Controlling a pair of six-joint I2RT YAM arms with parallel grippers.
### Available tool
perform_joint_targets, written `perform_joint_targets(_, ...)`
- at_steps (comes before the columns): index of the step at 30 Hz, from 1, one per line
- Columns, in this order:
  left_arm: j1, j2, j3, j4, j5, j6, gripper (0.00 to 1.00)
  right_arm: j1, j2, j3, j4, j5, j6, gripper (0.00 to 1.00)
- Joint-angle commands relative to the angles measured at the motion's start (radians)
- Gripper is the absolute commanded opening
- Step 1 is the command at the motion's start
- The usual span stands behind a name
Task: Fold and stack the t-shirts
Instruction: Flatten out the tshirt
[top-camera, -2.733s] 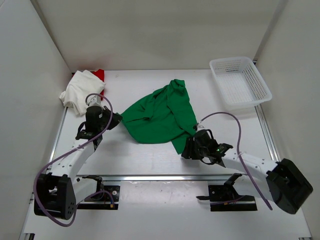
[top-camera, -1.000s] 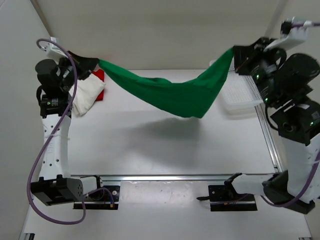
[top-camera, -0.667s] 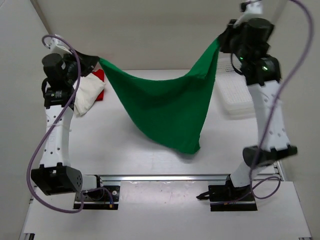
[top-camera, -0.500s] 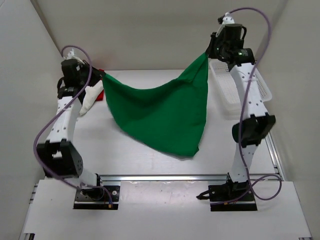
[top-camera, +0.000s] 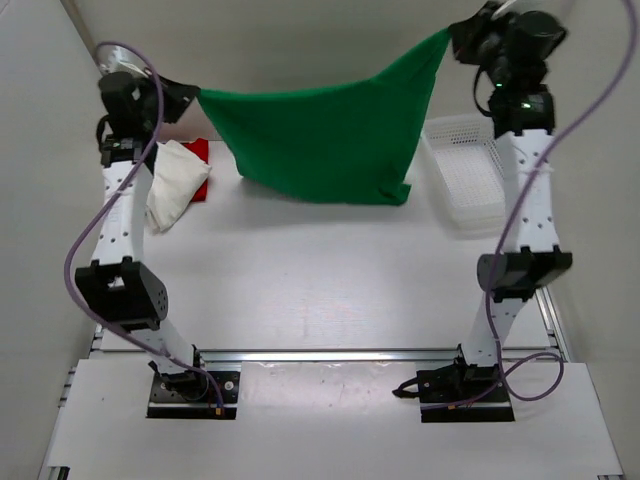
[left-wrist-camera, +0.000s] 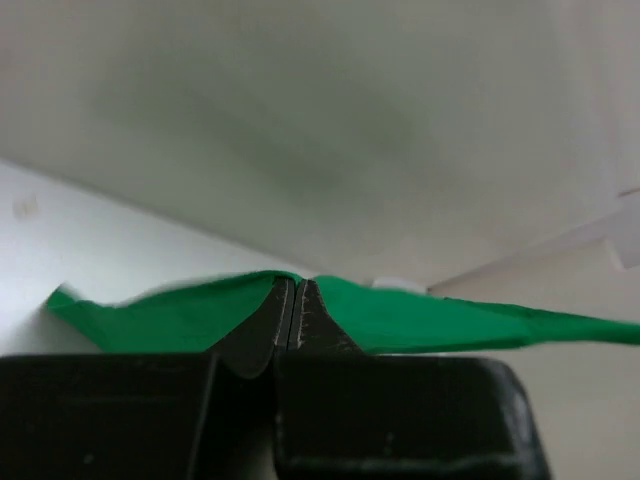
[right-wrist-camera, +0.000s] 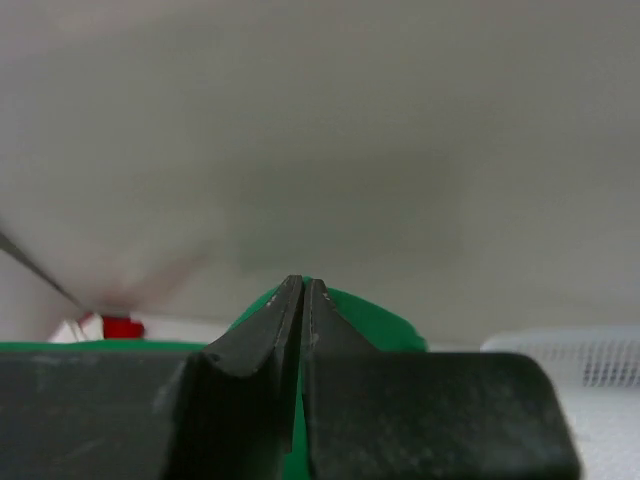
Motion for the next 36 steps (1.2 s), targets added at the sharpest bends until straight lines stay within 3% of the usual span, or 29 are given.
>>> perform_joint_targets(1, 0.060, -0.135, 0.061, 0.059, 0.041, -0.044, 0.00, -0.012, -0.219, -0.007, 0.155, -0.003, -0.024, 0.00)
perform_joint_targets(5, 0.055, -0.178, -0.016, 0.062, -0.022, -0.001, 0.00, -0.009, -0.319, -0.212, 0.065, 0.004, -0.073, 0.00)
perform_joint_targets(8, 0.060, -0.233, -0.200, 0.129, -0.045, 0.001, 0.00, 0.012, -0.432, -0.511, 0.102, 0.065, -0.121, 0.00)
perform_joint_targets(10, 0.057, -0.312, -0.332, 0.147, -0.082, 0.023, 0.00, 0.035, -0.544, -0.858, 0.177, 0.086, -0.124, 0.00)
perform_joint_targets(14, 0.060, -0.460, -0.711, 0.207, -0.153, 0.071, 0.00, 0.043, -0.787, -1.382, 0.276, 0.095, -0.034, 0.00)
perform_joint_targets(17, 0.047, -0.544, -0.918, 0.192, -0.183, 0.106, 0.00, 0.017, -0.899, -1.645, 0.297, 0.031, 0.049, 0.00)
perform_joint_targets(20, 0.060, -0.599, -1.096, 0.175, -0.188, 0.106, 0.00, 0.011, -0.980, -1.788, 0.227, 0.032, 0.072, 0.00)
perform_joint_targets(23, 0.119, -0.620, -1.280, 0.190, -0.076, 0.057, 0.00, 0.018, -1.099, -1.898, 0.131, -0.026, 0.127, 0.00)
perform_joint_targets(25, 0.141, -0.629, -1.317, 0.180, -0.056, 0.071, 0.00, 0.052, -1.179, -1.950, 0.048, -0.045, 0.144, 0.00)
perform_joint_targets(28, 0.132, -0.656, -1.347, 0.129, -0.039, 0.103, 0.00, 0.153, -1.320, -2.003, -0.079, -0.019, 0.215, 0.00)
perform_joint_targets(32, 0.130, -0.753, -1.333, -0.007, -0.062, 0.197, 0.00, 0.392, -1.500, -1.994, -0.250, 0.128, 0.403, 0.01)
perform_joint_targets(36, 0.092, -0.804, -1.328, -0.029, -0.108, 0.215, 0.00, 0.567, -1.536, -1.984, -0.302, 0.312, 0.497, 0.00)
